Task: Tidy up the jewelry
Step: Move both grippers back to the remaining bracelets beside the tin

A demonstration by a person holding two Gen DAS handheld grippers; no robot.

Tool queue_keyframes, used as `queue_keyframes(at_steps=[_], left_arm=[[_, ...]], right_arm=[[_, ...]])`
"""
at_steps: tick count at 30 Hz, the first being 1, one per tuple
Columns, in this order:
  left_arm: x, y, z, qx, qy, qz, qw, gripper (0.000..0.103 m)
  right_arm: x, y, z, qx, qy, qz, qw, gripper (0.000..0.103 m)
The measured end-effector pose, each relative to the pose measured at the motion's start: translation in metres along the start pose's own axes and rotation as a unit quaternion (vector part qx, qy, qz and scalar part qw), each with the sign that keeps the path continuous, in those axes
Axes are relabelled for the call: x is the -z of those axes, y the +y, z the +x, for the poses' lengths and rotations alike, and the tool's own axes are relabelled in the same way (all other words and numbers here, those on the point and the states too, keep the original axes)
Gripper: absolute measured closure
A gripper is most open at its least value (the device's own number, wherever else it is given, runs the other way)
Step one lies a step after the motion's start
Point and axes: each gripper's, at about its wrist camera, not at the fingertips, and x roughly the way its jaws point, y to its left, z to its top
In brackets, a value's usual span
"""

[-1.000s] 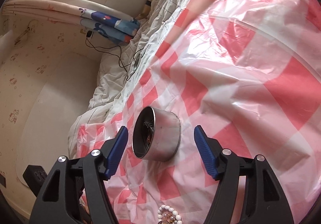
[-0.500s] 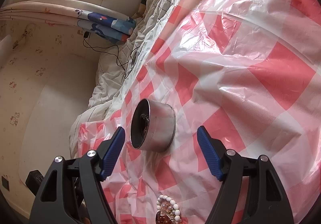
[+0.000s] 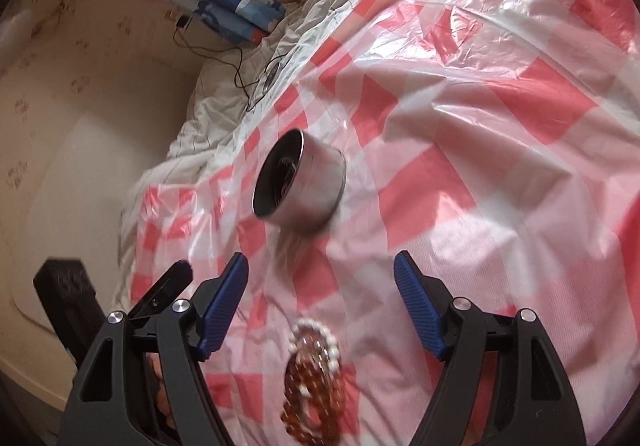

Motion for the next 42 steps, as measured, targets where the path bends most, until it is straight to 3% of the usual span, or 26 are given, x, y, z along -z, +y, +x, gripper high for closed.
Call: queue_keyframes(at_steps=[4, 7, 10, 13, 18, 22, 25, 26, 27, 34, 39, 42], left_arm=[[0.021, -0.019, 0.012, 0.039, 0.038, 0.018, 0.9984, 0.028], [0.034, -0.037, 0.013, 0.045, 0.046, 0.044, 0.9970, 0.028], [0.042, -0.038, 0.009, 0.035, 0.043, 0.046, 0.9974, 0.028], [0.041, -0.019, 0.002, 0.021, 0.036, 0.016, 0.9990, 0.028], [0.037, 0.018, -0.011, 0.015, 0.021, -0.050, 0.9984, 0.027], [0.038, 0.025, -0.015, 0.014, 0.019, -0.061, 0.9979, 0.026], [0.039, 0.022, -0.018, 0.016, 0.016, -0.058, 0.9981, 0.025], [0.040, 0.022, -0.019, 0.015, 0.015, -0.057, 0.9981, 0.025], [0.040, 0.022, -0.020, 0.015, 0.013, -0.057, 0.9982, 0.024], [0.040, 0.020, -0.018, 0.016, 0.016, -0.057, 0.9981, 0.023], [0.041, 0.009, -0.013, 0.014, 0.022, -0.037, 0.9990, 0.023], [0.043, -0.004, -0.009, 0.019, 0.026, -0.012, 0.9994, 0.023]], right_arm=[[0.011, -0.009, -0.022, -0.004, -0.026, 0.017, 1.000, 0.030], [0.013, -0.016, -0.033, -0.019, -0.033, 0.030, 0.999, 0.030], [0.021, -0.003, -0.030, -0.025, -0.003, -0.003, 1.000, 0.030], [0.034, 0.020, -0.020, 0.009, 0.043, -0.065, 0.997, 0.030], [0.055, 0.037, 0.000, 0.056, 0.119, -0.127, 0.983, 0.030], [0.067, 0.043, 0.019, 0.097, 0.151, -0.167, 0.970, 0.032], [0.074, 0.045, 0.025, 0.124, 0.158, -0.189, 0.961, 0.064], [0.075, 0.043, 0.024, 0.123, 0.161, -0.184, 0.962, 0.082], [0.074, 0.042, 0.021, 0.121, 0.157, -0.179, 0.964, 0.090], [0.062, 0.038, -0.003, 0.078, 0.110, -0.143, 0.981, 0.091], [0.050, 0.031, -0.033, -0.008, 0.051, -0.109, 0.993, 0.091], [0.041, 0.018, -0.045, -0.045, 0.014, -0.058, 0.997, 0.091]])
